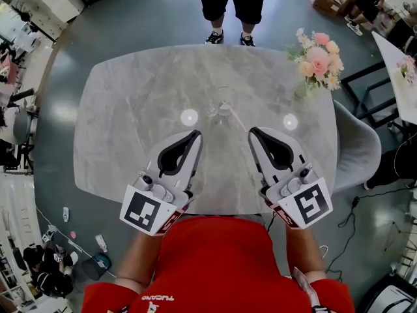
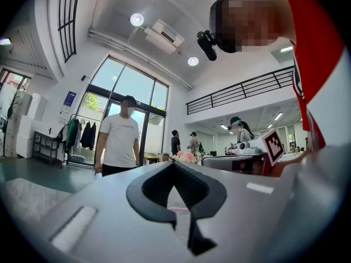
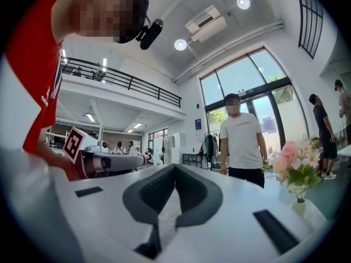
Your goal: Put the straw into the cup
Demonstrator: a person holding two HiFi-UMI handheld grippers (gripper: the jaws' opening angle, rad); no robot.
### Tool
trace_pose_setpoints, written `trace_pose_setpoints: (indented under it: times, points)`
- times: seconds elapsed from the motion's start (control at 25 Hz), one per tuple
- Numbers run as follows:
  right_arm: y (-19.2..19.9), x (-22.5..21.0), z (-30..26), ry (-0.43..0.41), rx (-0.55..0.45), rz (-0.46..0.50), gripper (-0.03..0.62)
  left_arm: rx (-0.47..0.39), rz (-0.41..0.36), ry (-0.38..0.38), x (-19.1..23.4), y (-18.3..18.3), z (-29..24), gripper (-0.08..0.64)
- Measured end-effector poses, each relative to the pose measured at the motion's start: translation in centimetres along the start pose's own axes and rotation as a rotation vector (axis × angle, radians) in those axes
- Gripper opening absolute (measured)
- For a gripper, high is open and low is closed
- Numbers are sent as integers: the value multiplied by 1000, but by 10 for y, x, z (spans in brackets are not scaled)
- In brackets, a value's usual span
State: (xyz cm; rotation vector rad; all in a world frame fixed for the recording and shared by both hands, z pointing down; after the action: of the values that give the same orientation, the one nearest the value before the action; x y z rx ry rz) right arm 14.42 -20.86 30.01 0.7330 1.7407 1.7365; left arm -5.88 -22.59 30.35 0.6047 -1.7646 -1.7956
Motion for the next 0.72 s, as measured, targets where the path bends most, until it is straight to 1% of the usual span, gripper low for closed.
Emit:
trace_pose_setpoints:
  times: [0.32,0.72]
  points:
    - [1,21,1,-32,-7,-38,2,-1,4,52,-9,1,-1,6]
    - [5,27,0,-27,11,-38,2,3,9,71,-11,4,0,5]
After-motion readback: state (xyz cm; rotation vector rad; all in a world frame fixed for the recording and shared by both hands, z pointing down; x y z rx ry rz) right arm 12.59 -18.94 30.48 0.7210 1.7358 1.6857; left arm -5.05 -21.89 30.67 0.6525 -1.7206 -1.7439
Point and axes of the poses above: the fingertips, and each gripper's own axes: z backward along the fingers, x to its left, y out of its underside, the point moved 8 cm from there along z, backward along the fingers, and after that the axes turned 7 degrees about -y, right-handed, at the moved point
